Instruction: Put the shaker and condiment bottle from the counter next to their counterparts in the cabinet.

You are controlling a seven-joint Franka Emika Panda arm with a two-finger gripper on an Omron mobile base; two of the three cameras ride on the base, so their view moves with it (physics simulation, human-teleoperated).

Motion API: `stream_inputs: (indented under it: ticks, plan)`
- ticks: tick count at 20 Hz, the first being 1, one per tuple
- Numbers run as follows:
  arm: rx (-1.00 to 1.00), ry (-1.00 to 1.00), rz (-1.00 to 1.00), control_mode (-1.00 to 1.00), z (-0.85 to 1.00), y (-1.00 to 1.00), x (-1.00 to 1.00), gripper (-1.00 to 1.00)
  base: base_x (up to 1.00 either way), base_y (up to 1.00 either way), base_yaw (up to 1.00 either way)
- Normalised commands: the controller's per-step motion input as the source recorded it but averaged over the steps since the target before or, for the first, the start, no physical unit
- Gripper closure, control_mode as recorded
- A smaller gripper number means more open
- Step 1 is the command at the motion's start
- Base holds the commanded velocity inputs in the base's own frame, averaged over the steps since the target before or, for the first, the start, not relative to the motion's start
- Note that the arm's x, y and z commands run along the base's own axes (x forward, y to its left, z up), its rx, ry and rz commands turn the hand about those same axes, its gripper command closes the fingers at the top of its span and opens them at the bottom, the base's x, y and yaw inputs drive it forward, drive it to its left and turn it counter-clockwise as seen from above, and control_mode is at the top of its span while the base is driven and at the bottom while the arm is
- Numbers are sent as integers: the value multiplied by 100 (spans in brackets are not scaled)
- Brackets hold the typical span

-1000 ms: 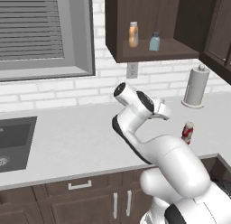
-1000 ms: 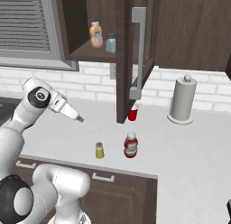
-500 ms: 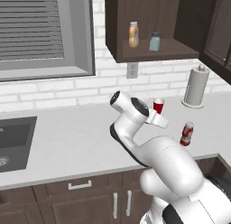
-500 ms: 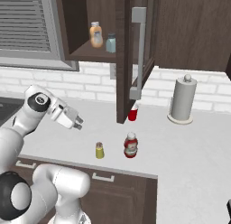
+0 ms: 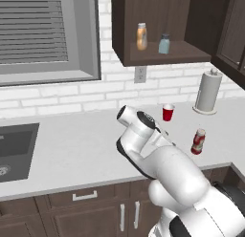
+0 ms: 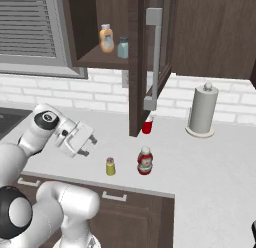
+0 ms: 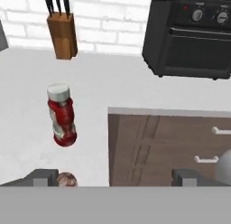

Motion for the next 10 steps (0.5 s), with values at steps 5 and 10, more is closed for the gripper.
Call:
stream_inputs:
  ticks: [5, 10]
  plan:
    - [0, -8, -13, -100, -9, -4, 0, -100, 0, 0, 0]
    - [0, 0, 0, -100, -7, -16, 1, -100, 0, 0, 0]
